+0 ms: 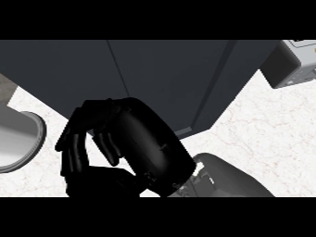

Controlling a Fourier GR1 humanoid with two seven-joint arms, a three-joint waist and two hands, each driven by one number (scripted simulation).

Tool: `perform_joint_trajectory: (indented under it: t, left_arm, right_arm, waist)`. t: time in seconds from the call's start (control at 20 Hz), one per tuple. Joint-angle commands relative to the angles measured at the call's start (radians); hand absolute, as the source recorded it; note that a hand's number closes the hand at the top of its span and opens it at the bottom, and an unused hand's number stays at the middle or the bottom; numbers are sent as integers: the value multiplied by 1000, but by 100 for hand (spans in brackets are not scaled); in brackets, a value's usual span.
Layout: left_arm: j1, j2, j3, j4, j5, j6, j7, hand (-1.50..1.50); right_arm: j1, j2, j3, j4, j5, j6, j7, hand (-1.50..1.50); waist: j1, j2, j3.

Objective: Pick up the wine, place it into the cabinet and close the cabinet

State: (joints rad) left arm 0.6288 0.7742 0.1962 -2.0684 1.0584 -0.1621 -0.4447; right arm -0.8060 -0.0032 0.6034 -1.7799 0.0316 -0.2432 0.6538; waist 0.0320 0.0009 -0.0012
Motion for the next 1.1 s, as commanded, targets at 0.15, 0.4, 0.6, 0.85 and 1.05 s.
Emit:
perform_joint_trajectory:
  t: [0.15,0.4,0.6,0.85,1.05]
  left_arm:
    - [-2,-31,-1,-47,-44,4,65,-150]
    - [-69,-52,-28,-69,-49,48,148,-150]
    - [-140,-75,-111,-80,-110,99,184,-150]
    - [-205,-135,-214,-82,-184,187,199,-150]
    - [-256,-144,-215,-31,-191,189,199,-150]
  right_arm:
    - [-182,-16,-215,267,-53,79,-111,150]
    - [-179,-17,-256,425,-17,110,-242,150]
    - [-242,-49,-345,558,-50,175,-324,150]
    - [-188,-94,-350,593,-24,190,-413,150]
    - [-193,-140,-374,639,-32,227,-461,150]
  waist:
    - [-10,4,1]
    - [-16,2,1]
    - [-17,5,1]
    - [-27,8,2]
    - [-29,12,1]
